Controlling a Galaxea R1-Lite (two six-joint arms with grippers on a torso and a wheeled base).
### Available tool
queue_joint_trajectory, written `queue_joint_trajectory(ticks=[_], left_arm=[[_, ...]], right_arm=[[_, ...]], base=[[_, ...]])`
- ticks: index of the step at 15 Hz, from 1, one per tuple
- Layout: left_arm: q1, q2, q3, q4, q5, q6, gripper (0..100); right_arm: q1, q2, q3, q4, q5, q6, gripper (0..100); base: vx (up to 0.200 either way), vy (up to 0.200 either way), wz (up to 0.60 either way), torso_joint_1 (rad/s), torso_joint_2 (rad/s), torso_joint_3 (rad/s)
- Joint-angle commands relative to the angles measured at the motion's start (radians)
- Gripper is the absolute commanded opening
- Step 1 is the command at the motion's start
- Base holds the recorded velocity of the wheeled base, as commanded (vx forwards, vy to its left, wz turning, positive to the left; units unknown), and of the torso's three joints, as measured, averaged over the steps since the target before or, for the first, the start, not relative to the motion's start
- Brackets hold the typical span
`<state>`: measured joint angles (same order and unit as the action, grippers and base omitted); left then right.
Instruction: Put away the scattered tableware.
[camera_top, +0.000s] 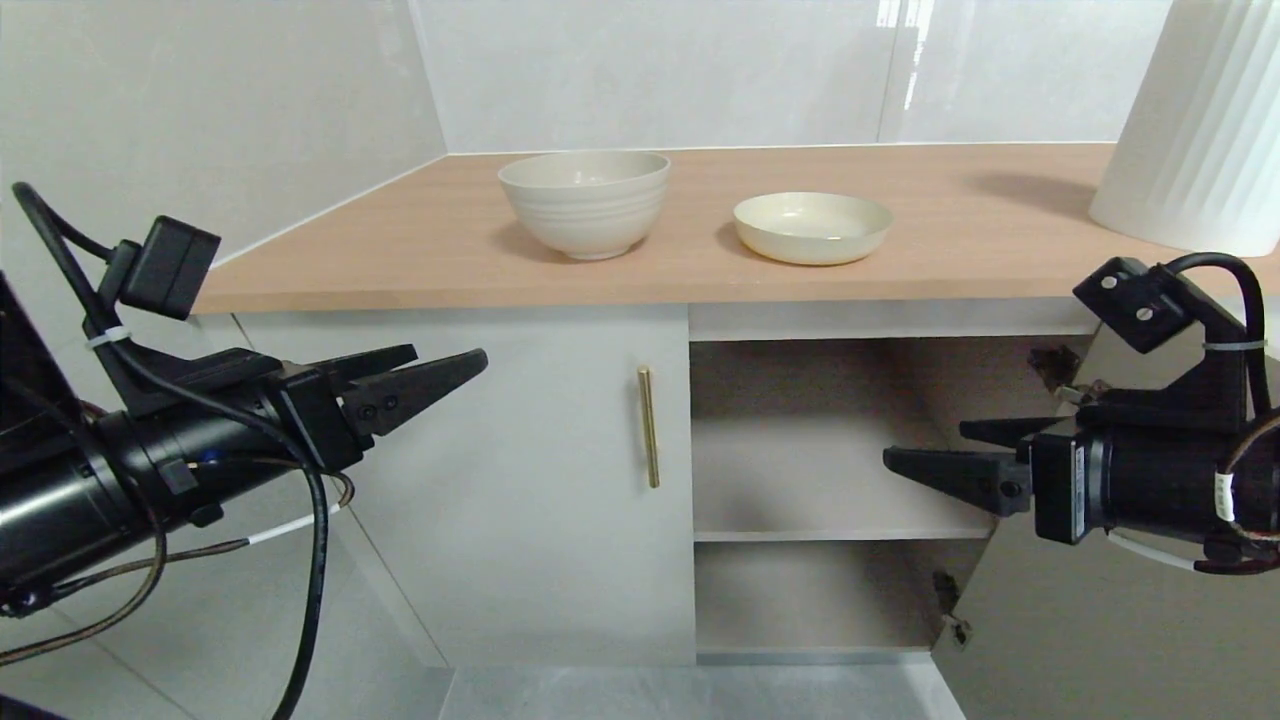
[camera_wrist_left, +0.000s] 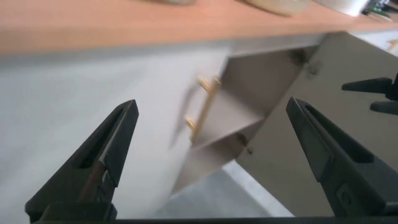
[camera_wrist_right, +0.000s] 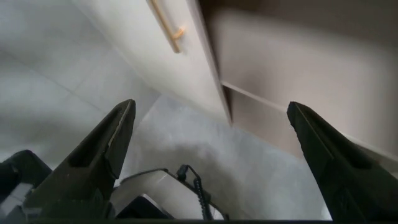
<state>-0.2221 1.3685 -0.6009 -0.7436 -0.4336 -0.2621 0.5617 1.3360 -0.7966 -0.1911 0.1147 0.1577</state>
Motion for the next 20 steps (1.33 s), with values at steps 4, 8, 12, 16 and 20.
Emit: queue_joint_trajectory(ticks=[4, 8, 12, 16, 20], left_arm=[[0.000, 0.000, 0.000, -0.003, 0.000, -0.016, 100], [0.000, -0.003, -0.002, -0.002, -0.005, -0.042, 100], [0.000, 0.001, 0.000, -0.002, -0.007, -0.042, 100], [0.000, 0.001, 0.000, -0.002, -0.008, -0.042, 100], [0.000, 0.003, 0.001, -0.002, -0.010, -0.042, 100]], right_arm=[[0.000, -0.023, 0.054, -0.064, 0.002, -0.044, 100], [-0.002, -0.023, 0.086, -0.137, 0.000, -0.052, 100], [-0.002, -0.023, 0.089, -0.137, 0.000, -0.082, 100], [-0.002, -0.023, 0.089, -0.139, 0.000, -0.082, 100], [-0.003, -0.023, 0.089, -0.139, 0.000, -0.082, 100]], base=[[0.000, 0.000, 0.00, 0.000, 0.00, 0.000], [0.000, 0.000, 0.00, 0.000, 0.00, 0.000], [0.000, 0.000, 0.00, 0.000, 0.00, 0.000], [0.000, 0.000, 0.00, 0.007, -0.03, -0.019], [0.000, 0.000, 0.00, 0.072, -0.24, -0.282]])
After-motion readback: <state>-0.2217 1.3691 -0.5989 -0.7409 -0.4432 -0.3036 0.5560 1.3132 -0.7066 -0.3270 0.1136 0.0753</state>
